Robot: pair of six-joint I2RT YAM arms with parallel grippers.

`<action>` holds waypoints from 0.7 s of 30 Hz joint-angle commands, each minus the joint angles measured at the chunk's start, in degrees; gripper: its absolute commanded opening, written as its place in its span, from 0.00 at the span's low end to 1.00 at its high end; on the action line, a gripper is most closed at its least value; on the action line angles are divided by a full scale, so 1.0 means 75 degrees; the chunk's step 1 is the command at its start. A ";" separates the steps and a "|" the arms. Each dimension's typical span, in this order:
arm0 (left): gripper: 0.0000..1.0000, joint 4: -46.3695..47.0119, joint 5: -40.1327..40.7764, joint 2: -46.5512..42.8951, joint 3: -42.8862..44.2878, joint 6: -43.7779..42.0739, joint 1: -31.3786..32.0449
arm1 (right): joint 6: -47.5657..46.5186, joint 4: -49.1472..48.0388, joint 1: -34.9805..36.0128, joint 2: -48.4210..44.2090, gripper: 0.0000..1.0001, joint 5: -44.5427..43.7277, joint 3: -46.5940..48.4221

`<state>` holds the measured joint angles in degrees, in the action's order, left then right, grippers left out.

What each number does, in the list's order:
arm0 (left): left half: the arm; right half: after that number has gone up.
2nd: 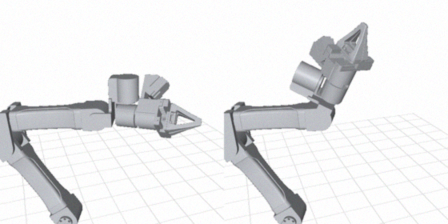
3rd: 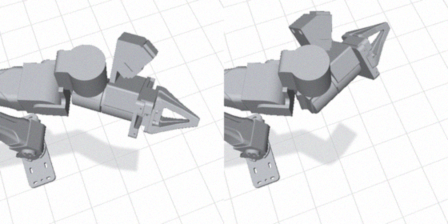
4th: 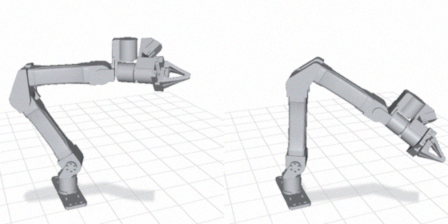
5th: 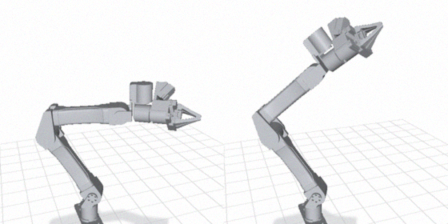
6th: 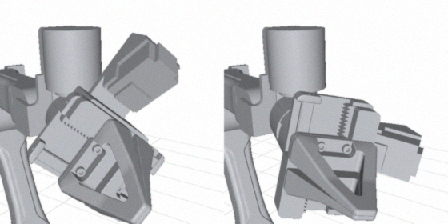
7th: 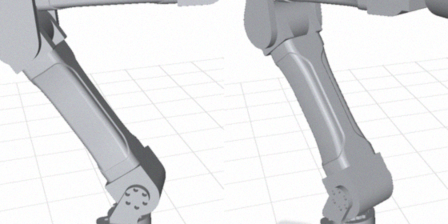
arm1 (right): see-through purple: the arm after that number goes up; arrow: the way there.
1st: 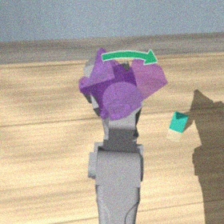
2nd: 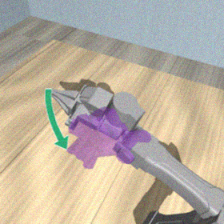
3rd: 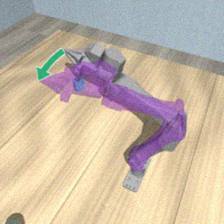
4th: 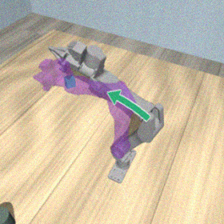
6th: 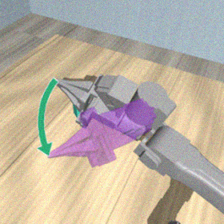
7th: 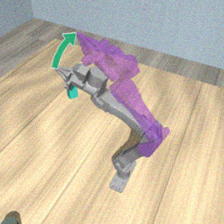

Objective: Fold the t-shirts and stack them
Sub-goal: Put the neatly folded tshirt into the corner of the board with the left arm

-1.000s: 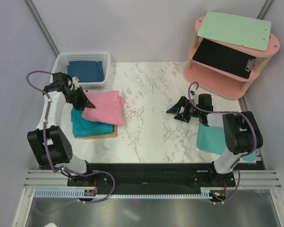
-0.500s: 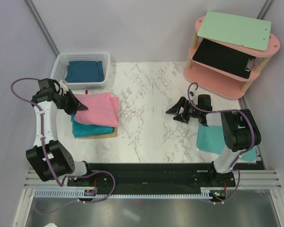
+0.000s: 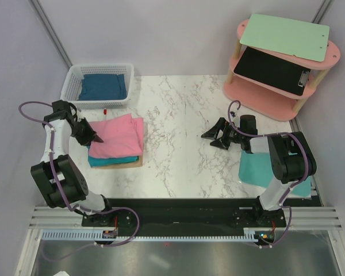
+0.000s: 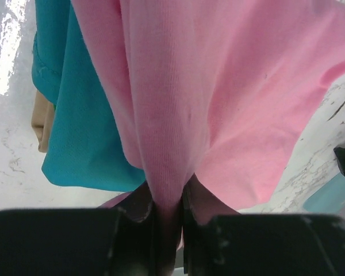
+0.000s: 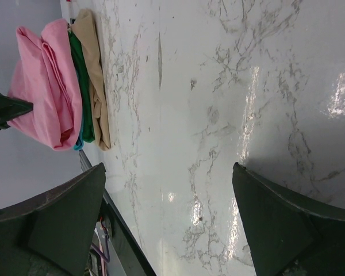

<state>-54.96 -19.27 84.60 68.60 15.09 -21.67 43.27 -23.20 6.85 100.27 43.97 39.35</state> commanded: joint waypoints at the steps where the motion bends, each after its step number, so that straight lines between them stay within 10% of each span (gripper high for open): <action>1: 0.25 0.0413 0.0179 0.0368 0.0357 0.0015 -0.0064 | 0.0078 -0.0480 -0.0023 0.0084 0.98 0.0220 -0.0091; 4: 0.52 0.0577 0.0715 0.0195 0.0498 0.0120 -0.0064 | 0.0091 -0.0504 0.0035 -0.0021 0.98 0.0173 -0.0126; 6: 0.99 0.0800 0.1311 -0.0563 0.0451 0.0308 -0.0052 | -0.0049 -0.0283 0.0152 -0.0197 0.98 0.0103 -0.0068; 13: 1.00 0.1714 0.0065 -0.2676 0.0112 0.0483 -0.0029 | -0.0566 0.0422 0.0586 -0.0350 0.98 -0.0413 0.0237; 16: 0.80 0.2075 -0.1727 -0.2632 -0.0099 0.0729 -0.0017 | -0.0414 0.0234 0.0680 -0.0163 0.98 -0.0413 0.0226; 18: 0.14 0.2358 -0.3017 -0.2386 -0.0508 0.1057 0.0007 | -0.0343 0.0106 0.0750 -0.0115 0.98 -0.0413 0.0226; 21: 0.02 0.3527 -0.4202 -0.2046 -0.1433 0.1642 0.0158 | -0.0308 0.0059 0.0774 -0.0045 0.98 -0.0436 0.0214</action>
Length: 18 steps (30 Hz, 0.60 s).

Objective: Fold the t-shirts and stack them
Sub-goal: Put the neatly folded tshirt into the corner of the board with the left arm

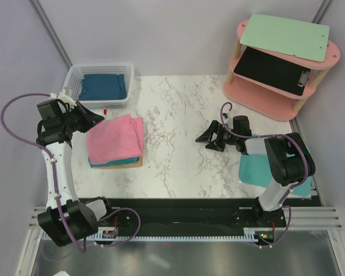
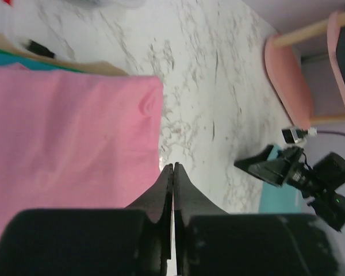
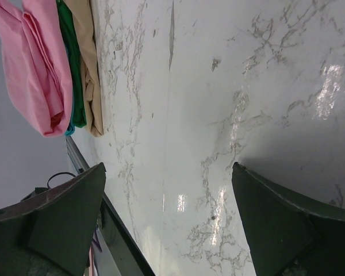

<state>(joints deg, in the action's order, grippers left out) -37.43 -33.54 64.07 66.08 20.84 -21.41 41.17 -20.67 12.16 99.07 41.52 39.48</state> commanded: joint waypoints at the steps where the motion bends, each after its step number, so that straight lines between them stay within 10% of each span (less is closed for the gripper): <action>1: 0.02 0.1681 -0.2452 0.0784 -0.1332 0.0970 0.0286 | -0.0040 -0.0291 0.0077 0.0150 0.98 -0.0110 0.0185; 11: 0.02 0.6674 -0.3766 0.2166 -0.4100 0.3654 0.1119 | -0.0052 -0.0362 0.0077 0.0350 0.98 -0.0087 0.0173; 18: 0.02 0.6948 -0.3661 0.3689 -0.4147 0.3959 0.1343 | -0.0063 -0.0373 0.0066 0.0514 0.98 -0.0075 0.0208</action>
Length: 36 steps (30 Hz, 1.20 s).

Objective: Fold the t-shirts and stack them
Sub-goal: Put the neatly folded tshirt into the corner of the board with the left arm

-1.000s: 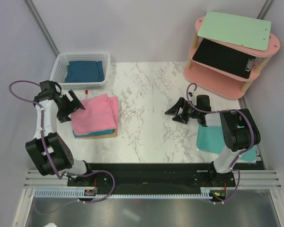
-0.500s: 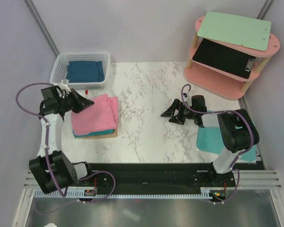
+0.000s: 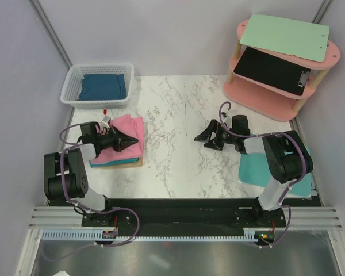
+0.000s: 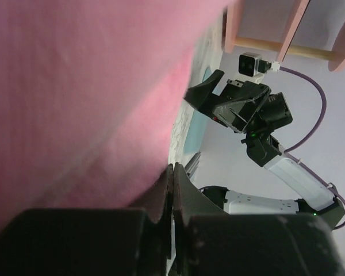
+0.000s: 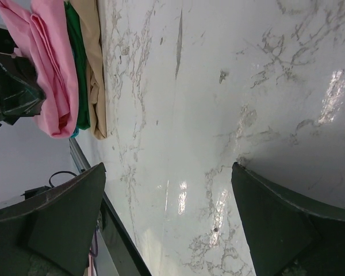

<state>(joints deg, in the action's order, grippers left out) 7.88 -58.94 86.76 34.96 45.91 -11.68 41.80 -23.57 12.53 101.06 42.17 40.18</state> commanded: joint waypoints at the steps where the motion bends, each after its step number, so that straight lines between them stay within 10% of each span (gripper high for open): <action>1: 0.02 0.0906 -0.0275 0.0956 0.0014 0.0617 0.0046 | -0.0159 0.0014 0.0039 0.0272 0.98 -0.0174 0.0126; 15: 0.02 0.0277 -0.0568 0.0273 0.0669 0.0093 0.0233 | -0.0195 0.0073 0.0028 0.0389 0.98 -0.0186 0.0185; 22: 0.02 -0.3098 0.1805 -0.0928 0.3140 -0.1561 0.1462 | -0.0242 0.0119 0.0028 0.0413 0.98 -0.0232 0.0185; 31: 0.02 -0.6099 0.5944 0.0536 0.5521 -0.2629 0.3666 | -0.0429 0.0529 -0.0077 0.0237 0.98 -0.0268 0.0407; 36: 0.02 -0.6394 0.6557 0.1614 0.5581 -0.2594 0.3878 | -0.0534 0.0729 -0.0148 0.0096 0.98 -0.0385 0.0525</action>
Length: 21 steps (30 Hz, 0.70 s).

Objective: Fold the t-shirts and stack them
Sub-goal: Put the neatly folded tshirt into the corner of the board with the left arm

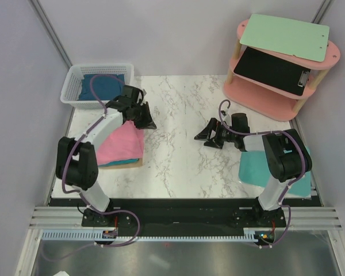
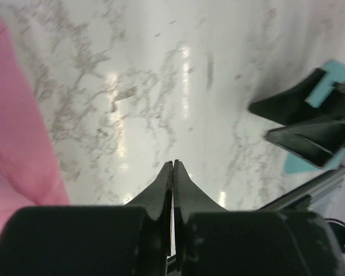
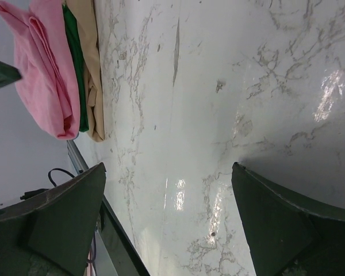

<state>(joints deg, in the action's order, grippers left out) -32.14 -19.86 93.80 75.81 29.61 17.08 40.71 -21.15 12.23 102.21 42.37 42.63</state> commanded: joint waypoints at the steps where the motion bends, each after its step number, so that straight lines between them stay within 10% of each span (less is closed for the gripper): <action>1: 0.02 -0.1082 0.1277 0.0851 0.0122 -0.0443 0.0043 | -0.0435 0.0475 -0.0142 -0.0070 0.98 -0.0411 0.0222; 21: 0.02 -0.2171 0.2636 0.2295 -0.0088 -0.0561 -0.0624 | -0.0810 0.1226 -0.0423 -0.0504 0.98 -0.0681 0.0656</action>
<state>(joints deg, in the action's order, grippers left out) -44.77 -5.67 111.83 76.03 27.51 15.49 36.45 -12.71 9.45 100.77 38.52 45.95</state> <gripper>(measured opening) 0.025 0.982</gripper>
